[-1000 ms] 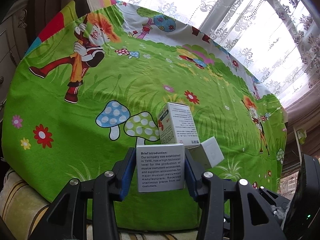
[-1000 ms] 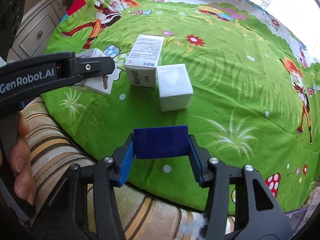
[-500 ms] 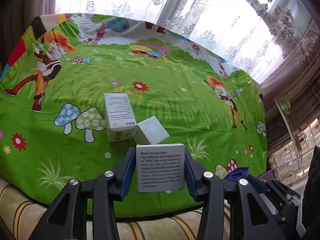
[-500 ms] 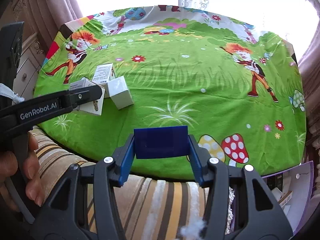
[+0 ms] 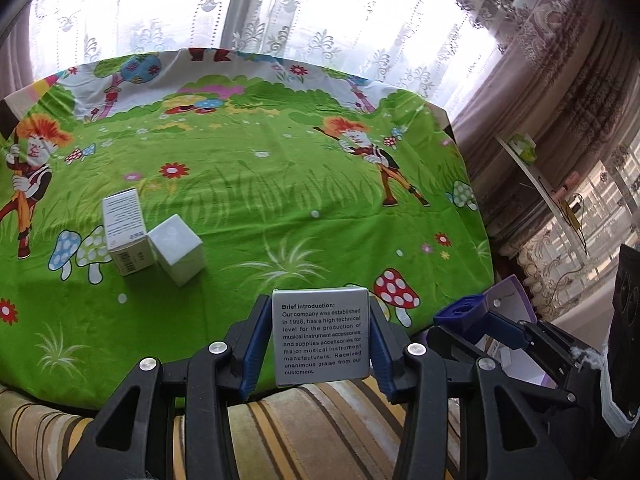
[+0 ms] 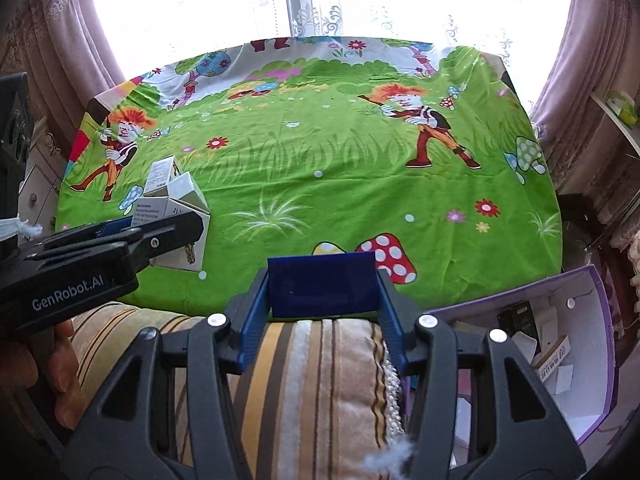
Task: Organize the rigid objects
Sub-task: 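Carry the printed box and blue block over the purple box with both tools, then open both tools to drop the printed box and blue block in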
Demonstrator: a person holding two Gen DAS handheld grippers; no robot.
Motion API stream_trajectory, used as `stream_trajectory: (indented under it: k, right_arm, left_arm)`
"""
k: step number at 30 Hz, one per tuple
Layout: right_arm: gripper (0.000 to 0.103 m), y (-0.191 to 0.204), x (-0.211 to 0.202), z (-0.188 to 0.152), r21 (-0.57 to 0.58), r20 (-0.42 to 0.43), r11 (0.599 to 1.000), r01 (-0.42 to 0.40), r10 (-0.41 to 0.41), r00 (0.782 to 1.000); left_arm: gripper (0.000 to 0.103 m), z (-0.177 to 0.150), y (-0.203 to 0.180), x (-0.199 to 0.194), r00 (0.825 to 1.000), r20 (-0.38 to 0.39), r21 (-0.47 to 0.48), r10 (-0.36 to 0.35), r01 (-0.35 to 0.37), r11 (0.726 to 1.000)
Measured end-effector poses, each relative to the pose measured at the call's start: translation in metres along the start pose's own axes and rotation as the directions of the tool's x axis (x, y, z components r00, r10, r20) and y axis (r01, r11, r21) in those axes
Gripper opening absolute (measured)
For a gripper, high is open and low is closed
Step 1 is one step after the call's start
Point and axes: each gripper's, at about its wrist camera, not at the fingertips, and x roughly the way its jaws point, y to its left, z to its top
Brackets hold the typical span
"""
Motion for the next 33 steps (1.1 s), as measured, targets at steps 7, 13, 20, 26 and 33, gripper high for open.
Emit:
stream_trajectory:
  k: [7, 13, 20, 26, 33]
  right_arm:
    - [0.055, -0.038, -0.024, -0.015, 0.063, 0.026, 0.997, 0.039, -0.041, 0.999]
    - [0.055, -0.075, -0.044, -0.033, 0.115, 0.037, 0.990, 0.083, -0.088, 0.995]
    - [0.055, -0.131, -0.066, -0.057, 0.213, 0.025, 0.963, 0.165, -0.174, 0.984]
    - [0.055, -0.173, -0.078, -0.077, 0.281, -0.003, 0.925, 0.257, -0.267, 0.964]
    - [0.055, -0.204, -0.087, -0.093, 0.344, -0.028, 0.883, 0.320, -0.331, 0.943]
  left_arm:
    - [0.046, -0.010, -0.049, 0.003, 0.998, -0.036, 0.114, -0.053, 0.057, 0.992]
    - [0.046, -0.017, -0.088, 0.006, 0.993, -0.070, 0.200, -0.093, 0.105, 0.974]
    - [0.046, -0.026, -0.134, 0.012, 0.984, -0.116, 0.288, -0.133, 0.162, 0.944]
    - [0.046, -0.036, -0.177, 0.021, 0.971, -0.171, 0.361, -0.166, 0.219, 0.907]
    - [0.046, -0.050, -0.216, 0.034, 0.951, -0.240, 0.423, -0.197, 0.285, 0.860]
